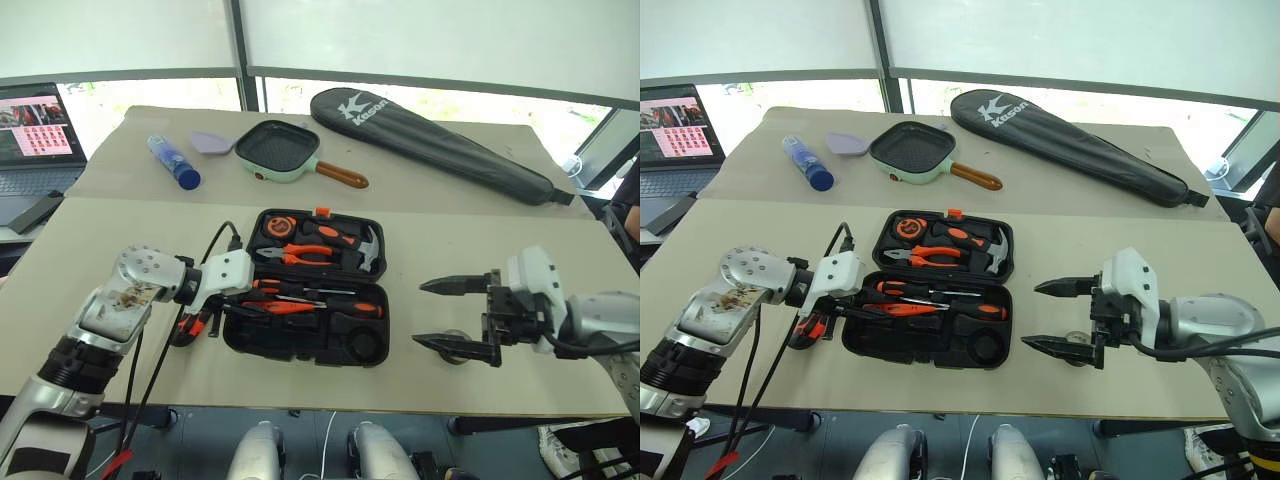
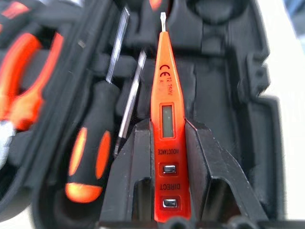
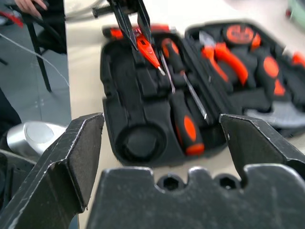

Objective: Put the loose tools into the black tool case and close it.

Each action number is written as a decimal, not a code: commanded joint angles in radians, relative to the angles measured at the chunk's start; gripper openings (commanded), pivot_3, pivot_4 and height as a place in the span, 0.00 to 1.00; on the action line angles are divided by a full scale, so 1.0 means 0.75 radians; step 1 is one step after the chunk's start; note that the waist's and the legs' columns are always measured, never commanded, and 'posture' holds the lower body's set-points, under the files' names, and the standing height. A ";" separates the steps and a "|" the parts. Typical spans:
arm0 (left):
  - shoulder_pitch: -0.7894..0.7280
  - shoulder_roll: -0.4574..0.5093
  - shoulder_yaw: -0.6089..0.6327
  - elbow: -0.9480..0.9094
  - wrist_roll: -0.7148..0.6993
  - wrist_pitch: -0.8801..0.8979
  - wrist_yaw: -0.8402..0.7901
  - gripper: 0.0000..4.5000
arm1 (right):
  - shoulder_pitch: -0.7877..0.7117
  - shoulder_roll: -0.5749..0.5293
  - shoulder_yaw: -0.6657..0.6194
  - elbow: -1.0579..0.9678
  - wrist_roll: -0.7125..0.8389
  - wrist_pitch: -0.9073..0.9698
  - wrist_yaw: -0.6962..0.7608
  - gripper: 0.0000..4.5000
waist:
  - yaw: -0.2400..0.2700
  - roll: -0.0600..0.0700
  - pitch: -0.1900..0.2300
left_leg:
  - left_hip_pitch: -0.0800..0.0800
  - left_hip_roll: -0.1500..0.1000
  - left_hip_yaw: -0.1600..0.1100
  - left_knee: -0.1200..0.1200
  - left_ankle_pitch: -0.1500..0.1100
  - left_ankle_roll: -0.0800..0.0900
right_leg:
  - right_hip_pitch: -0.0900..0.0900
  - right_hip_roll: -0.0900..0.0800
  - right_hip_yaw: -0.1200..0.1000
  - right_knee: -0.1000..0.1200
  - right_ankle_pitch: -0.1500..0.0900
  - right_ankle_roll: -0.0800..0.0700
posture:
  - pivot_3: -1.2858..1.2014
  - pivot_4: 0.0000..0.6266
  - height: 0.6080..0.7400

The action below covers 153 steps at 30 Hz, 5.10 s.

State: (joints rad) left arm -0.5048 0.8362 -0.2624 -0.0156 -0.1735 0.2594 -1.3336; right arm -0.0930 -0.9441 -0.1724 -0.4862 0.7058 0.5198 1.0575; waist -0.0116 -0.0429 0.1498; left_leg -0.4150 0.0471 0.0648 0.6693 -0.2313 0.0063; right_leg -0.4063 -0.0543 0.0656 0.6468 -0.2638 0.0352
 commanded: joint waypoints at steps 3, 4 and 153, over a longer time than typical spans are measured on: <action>-0.066 -0.006 -0.054 0.059 0.111 -0.091 -0.007 0.10 | -0.087 0.036 0.044 -0.050 -0.001 0.027 -0.043 1.00 | 0.002 0.000 0.000 | 0.000 0.000 0.000 0.001 0.000 0.000 | 0.000 0.000 0.000 0.000 0.000 0.000 | 0.52 0.24 1.00; -0.071 -0.005 -0.060 0.058 0.115 -0.086 -0.015 0.10 | -0.098 0.043 0.055 -0.056 -0.003 0.035 -0.050 1.00 | 0.003 0.000 0.000 | 0.000 0.000 0.000 0.001 0.000 0.000 | 0.000 0.000 0.000 0.000 0.000 0.000 | 0.52 0.24 1.00; 0.689 -0.096 0.774 -0.169 -0.435 0.248 0.581 0.39 | 0.122 0.428 -0.027 0.005 -0.027 -0.594 0.097 1.00 | 0.006 0.008 -0.008 | 0.012 0.001 -0.001 -0.003 -0.001 -0.001 | 0.005 -0.005 0.002 0.002 0.000 -0.001 | 0.52 0.24 1.00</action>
State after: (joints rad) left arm 0.0352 0.7415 0.2568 -0.1687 -0.4775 0.5789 -0.7985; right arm -0.0049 -0.6074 -0.1487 -0.4630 0.6519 0.0906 1.1227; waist -0.0067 -0.0371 0.1438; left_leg -0.4064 0.0478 0.0639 0.6673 -0.2319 0.0054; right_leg -0.4030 -0.0578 0.0670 0.6483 -0.2637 0.0343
